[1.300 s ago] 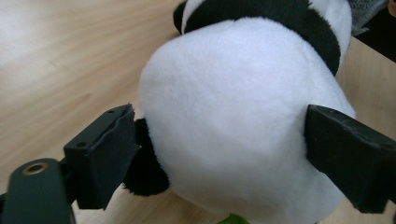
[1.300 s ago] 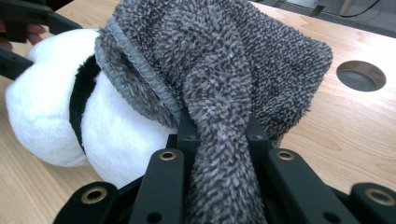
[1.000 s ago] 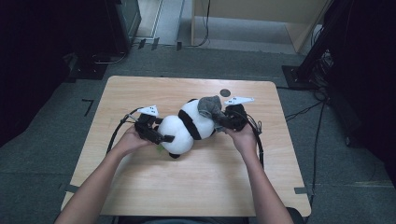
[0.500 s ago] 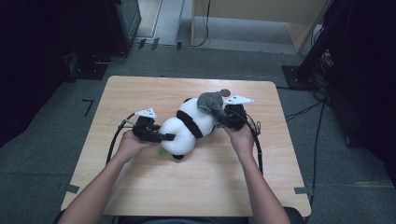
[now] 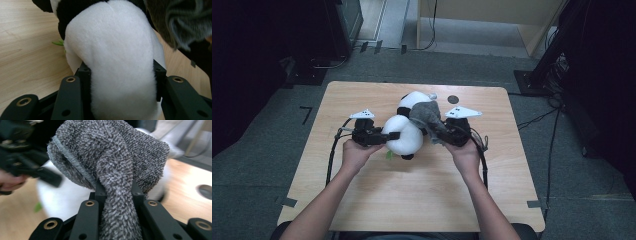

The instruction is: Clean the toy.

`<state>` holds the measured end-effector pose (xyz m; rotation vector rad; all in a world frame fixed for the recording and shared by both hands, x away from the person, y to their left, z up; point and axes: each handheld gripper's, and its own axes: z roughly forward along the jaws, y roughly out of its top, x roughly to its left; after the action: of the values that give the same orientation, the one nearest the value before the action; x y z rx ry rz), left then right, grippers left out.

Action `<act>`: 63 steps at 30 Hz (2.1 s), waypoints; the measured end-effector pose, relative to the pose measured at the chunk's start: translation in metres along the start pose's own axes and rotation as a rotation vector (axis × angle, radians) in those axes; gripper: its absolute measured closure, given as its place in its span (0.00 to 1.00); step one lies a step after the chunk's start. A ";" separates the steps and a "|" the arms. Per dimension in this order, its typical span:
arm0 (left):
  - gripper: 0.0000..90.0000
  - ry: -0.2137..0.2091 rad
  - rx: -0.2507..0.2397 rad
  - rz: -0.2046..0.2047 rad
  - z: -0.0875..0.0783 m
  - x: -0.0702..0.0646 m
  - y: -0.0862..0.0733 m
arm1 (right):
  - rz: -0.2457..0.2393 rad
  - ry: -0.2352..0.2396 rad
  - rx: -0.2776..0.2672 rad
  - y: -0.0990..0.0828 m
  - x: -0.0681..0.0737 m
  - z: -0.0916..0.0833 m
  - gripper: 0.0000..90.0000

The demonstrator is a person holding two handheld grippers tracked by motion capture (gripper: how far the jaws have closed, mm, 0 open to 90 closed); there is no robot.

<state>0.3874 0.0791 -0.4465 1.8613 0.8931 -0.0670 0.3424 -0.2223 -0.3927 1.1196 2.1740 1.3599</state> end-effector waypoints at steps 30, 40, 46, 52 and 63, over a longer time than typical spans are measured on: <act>0.60 0.024 -0.061 -0.128 0.013 -0.001 -0.004 | -0.198 0.124 0.111 -0.045 0.081 0.054 0.86; 0.60 -0.053 -0.112 -0.147 0.002 -0.003 0.004 | -0.244 0.089 0.258 -0.070 0.089 0.082 0.86; 0.60 -0.063 -0.122 -0.188 -0.003 0.008 0.003 | -0.162 0.047 0.260 -0.074 0.058 0.079 0.86; 0.59 -0.054 -0.122 -0.177 -0.006 0.009 0.002 | -0.059 -0.025 0.254 -0.072 0.023 0.066 0.86; 0.59 -0.029 -0.127 -0.177 -0.013 0.017 0.002 | 0.060 -0.117 0.161 -0.058 -0.016 0.033 0.86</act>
<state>0.3960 0.0981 -0.4464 1.6574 1.0168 -0.1432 0.3482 -0.2275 -0.4607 1.2983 2.2128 1.1285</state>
